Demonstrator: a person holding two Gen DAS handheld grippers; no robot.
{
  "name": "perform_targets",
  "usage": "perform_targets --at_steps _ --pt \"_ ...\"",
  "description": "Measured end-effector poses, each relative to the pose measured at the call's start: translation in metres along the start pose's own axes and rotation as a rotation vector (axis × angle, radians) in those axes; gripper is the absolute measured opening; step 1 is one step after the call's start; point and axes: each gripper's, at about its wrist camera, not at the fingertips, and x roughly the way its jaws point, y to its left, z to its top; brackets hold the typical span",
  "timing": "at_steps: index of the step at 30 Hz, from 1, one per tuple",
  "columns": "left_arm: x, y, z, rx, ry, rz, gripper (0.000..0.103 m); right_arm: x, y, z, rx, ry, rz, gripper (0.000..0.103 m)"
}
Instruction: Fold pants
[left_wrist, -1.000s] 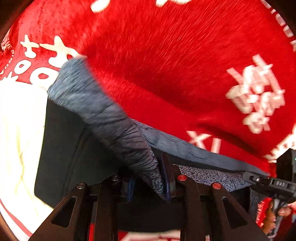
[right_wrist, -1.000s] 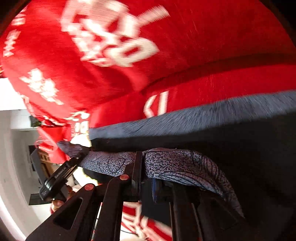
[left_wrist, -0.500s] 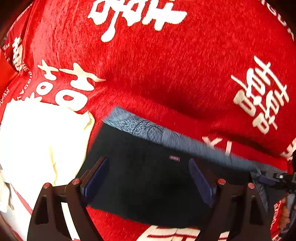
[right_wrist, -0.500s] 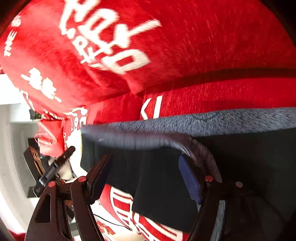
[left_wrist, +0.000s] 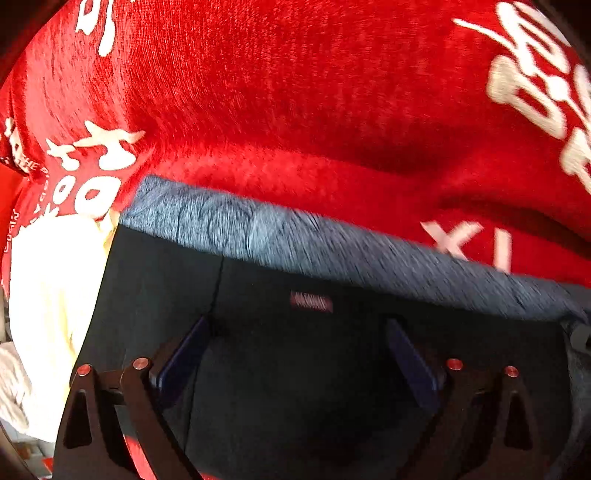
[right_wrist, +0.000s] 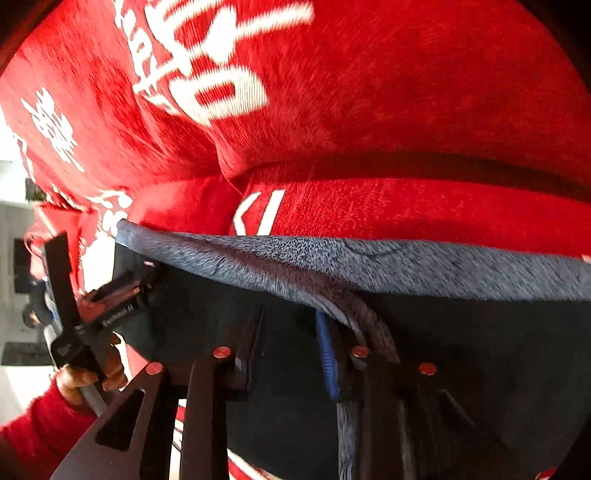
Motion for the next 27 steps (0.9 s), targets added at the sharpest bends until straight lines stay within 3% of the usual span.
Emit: perform_targets --at_steps 3,5,19,27 --pt "-0.021 -0.012 -0.017 0.048 0.003 -0.012 0.096 -0.025 -0.008 -0.019 0.041 -0.033 0.042 0.067" --pt "-0.035 -0.027 -0.035 0.093 0.018 -0.020 0.096 -0.041 -0.014 -0.039 0.065 -0.052 0.018 0.073" --pt "-0.080 -0.163 -0.149 0.338 0.144 -0.216 0.096 -0.107 -0.077 -0.197 0.308 -0.089 -0.118 0.073" --pt "-0.098 -0.214 -0.188 0.446 0.134 -0.299 0.096 -0.134 -0.105 -0.288 0.490 -0.165 -0.154 0.073"
